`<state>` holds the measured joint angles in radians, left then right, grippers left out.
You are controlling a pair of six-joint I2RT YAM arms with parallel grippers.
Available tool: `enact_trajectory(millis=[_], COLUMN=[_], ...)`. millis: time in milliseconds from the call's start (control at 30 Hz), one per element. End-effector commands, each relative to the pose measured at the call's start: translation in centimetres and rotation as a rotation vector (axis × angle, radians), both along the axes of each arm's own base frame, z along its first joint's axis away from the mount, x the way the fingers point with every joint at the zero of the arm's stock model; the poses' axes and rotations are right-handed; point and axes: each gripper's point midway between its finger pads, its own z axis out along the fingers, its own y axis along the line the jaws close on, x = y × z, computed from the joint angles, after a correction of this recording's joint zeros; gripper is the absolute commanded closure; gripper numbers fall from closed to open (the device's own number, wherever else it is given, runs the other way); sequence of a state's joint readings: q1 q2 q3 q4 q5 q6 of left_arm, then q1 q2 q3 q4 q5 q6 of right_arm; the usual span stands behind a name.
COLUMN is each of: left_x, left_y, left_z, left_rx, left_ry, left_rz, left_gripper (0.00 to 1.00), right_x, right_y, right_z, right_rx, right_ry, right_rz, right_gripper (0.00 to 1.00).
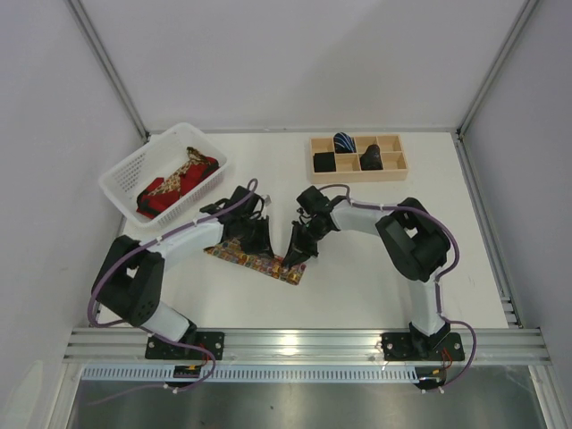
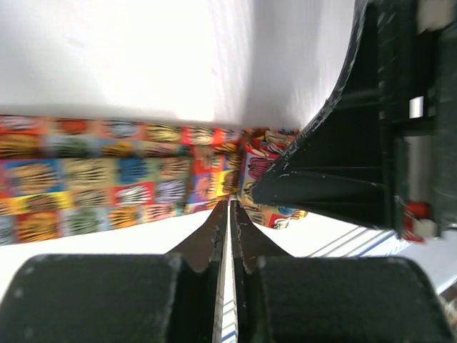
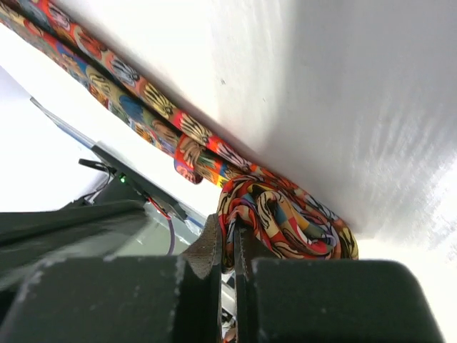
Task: Roll the ties
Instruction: Roll the tie
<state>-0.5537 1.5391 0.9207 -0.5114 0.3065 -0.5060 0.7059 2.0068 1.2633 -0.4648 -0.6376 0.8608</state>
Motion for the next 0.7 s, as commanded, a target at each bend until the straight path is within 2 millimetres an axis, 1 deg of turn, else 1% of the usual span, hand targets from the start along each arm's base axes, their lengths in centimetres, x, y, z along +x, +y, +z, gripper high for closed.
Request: enact_trajectory(millis=[0,133,167,300,400,533,567,667], left_x=[1.4,1.6,1.6,1.4,1.4,1.5,1.6,1.8], left_y=[1.8,1.9,1.9,1.7,1.7,1.8,1.8,1.5], left_z=[1.1,1.3,1.4,1.6,1.9,2.0,2.2,2.7], left_rx=[-0.005,-0.024,-0.031,-0.047,-0.053,-0.057,-0.062,-0.088], left_ry=[-0.054,-0.044,-0.044,-0.041,-0.047,-0.047,-0.048,-0.054], left_rz=[0.041,0.038,0.038,0.035,0.035,0.038,0.045,0.049], left_gripper=[0.91,0.92,0.92,0.92,0.92,0.92,0.92,0.92], right_x=[0.9,1.3,1.4,1.5,1.0,0.9,1.0,1.0], right_y=[-0.1,0.4,0.6,0.9,1.2,1.6,1.8,1.9], right_z=[-1.3,-1.2,-1.1,-1.4,-1.2,-0.1,0.6,1.6], right_rx=[-0.077,-0.076,-0.073,-0.074,-0.066,-0.024,-0.006,0.024], right_ry=[-0.021,-0.024,-0.029,-0.025,-0.034,-0.059,-0.069,-0.091], right_rz=[-0.012,-0.014,-0.015,-0.003,0.029,0.053,0.058,0.066], right_gripper=[0.97,0.8,0.73,0.65,0.62,0.56,0.55,0.5])
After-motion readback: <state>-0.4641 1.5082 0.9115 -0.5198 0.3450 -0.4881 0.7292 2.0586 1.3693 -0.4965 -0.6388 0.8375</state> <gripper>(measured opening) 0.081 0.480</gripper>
